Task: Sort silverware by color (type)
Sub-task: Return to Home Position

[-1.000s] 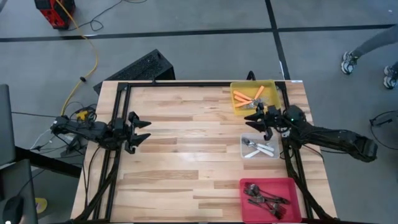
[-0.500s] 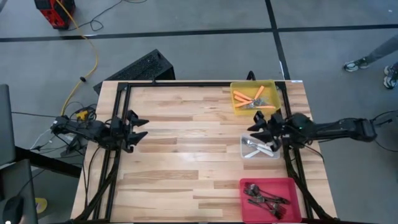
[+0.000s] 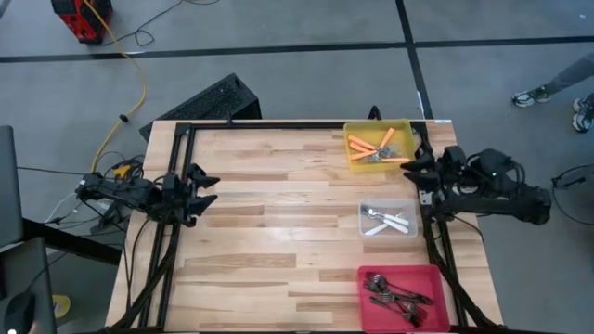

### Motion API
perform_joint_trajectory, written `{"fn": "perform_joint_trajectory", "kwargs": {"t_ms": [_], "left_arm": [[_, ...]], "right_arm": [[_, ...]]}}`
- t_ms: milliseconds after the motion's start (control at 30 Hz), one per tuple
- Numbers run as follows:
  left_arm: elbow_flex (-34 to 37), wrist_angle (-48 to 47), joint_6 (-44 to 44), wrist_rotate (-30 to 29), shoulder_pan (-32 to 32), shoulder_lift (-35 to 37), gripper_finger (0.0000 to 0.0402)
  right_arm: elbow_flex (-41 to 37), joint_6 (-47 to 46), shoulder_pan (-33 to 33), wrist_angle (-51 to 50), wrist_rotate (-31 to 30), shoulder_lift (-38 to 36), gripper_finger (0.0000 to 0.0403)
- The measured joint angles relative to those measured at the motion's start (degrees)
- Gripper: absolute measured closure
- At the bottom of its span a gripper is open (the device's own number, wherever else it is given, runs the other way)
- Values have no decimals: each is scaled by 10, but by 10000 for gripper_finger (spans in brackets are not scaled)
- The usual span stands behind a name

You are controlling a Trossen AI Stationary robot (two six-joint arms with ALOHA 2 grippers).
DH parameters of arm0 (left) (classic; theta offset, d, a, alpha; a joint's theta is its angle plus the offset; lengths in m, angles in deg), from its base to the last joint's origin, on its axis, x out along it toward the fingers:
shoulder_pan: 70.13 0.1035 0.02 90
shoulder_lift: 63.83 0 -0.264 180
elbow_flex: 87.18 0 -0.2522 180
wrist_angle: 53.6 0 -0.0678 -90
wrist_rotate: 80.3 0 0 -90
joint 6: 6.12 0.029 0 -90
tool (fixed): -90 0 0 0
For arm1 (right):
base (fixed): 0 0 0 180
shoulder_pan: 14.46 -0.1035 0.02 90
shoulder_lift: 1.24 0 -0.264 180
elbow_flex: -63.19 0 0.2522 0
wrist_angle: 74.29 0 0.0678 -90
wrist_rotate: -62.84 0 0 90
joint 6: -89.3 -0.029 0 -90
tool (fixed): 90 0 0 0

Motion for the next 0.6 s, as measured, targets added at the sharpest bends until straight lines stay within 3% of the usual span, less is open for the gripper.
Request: {"fn": "perform_joint_trajectory", "kwargs": {"t_ms": [100,267,600], "left_arm": [[0,-9,0,-2,0,0,155],[0,-24,-9,-2,0,0,155],[0,-54,-17,3,0,0,155]], "right_arm": [[-13,38,3,-38,-29,-35,253],[-82,42,0,-15,-26,-103,253],[-164,82,-3,60,-14,-102,252]]}}
